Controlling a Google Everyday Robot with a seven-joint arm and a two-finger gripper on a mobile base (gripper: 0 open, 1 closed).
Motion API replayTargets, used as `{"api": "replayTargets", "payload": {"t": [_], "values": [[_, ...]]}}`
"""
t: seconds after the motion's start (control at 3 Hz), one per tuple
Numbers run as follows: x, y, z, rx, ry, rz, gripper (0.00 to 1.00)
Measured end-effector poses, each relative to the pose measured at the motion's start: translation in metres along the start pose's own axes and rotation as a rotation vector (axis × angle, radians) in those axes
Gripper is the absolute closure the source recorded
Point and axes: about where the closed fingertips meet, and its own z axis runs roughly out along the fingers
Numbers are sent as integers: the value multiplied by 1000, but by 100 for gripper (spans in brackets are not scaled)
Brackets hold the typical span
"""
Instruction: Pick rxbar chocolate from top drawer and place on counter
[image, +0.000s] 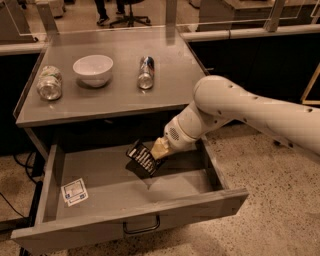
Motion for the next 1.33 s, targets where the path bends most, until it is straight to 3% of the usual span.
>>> {"api": "replayTargets", "payload": {"t": [0.67,1.0,1.33], "values": [[5,3,-62,41,-23,18,100],[13,-4,-81,56,-92,59,100],[8,-2,-81,50,-85,56,100]]}}
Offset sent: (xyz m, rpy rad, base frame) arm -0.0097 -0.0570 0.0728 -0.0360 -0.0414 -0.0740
